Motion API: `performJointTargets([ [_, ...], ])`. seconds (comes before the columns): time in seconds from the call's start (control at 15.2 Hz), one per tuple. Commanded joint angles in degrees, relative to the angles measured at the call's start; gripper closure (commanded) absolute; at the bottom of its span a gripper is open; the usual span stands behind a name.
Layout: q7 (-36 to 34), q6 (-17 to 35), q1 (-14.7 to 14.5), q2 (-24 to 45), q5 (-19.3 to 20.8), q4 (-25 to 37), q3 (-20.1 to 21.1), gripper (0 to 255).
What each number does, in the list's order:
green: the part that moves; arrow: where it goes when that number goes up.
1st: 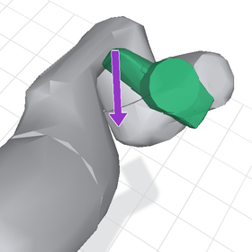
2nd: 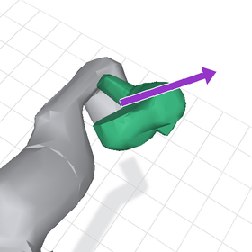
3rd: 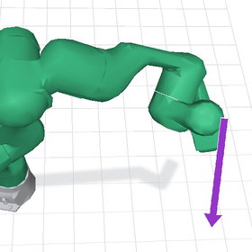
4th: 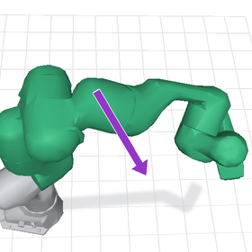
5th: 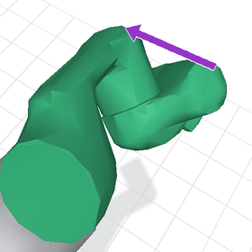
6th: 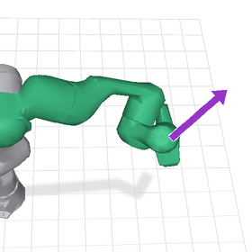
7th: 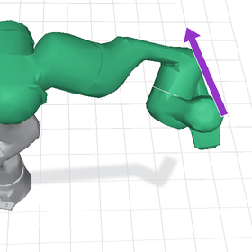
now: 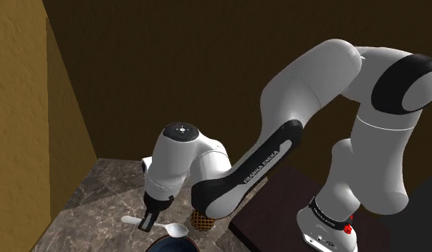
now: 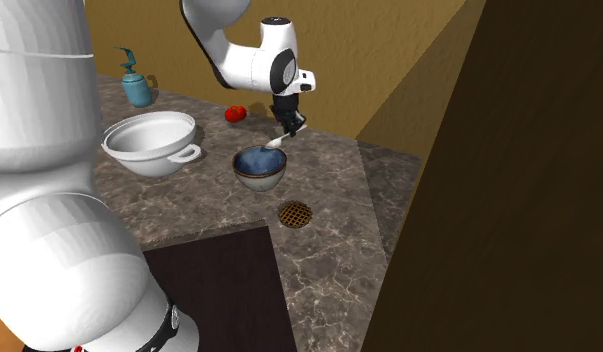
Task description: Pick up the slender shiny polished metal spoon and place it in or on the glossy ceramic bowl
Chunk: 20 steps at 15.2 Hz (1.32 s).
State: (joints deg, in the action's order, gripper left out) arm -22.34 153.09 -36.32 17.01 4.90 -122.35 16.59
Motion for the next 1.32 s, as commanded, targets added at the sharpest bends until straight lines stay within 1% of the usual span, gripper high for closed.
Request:
performJointTargets([
  [0.0, -3.13, 0.94, -1.88, -2.10, 0.55, -2.94, 0.44, 255],
  [0.33, -10.92, 2.20, -6.40, -6.10, 2.37, -8.06, 1.74, 255],
  [0.4, -11.67, 2.27, -6.80, -6.41, 2.58, -8.44, 1.90, 255],
  [0.86, -14.48, 7.02, -8.14, -1.86, 6.37, -8.88, 0.01, 255],
  [1.25, -16.97, 10.90, -9.94, 2.27, 9.62, -8.70, -2.37, 255],
])
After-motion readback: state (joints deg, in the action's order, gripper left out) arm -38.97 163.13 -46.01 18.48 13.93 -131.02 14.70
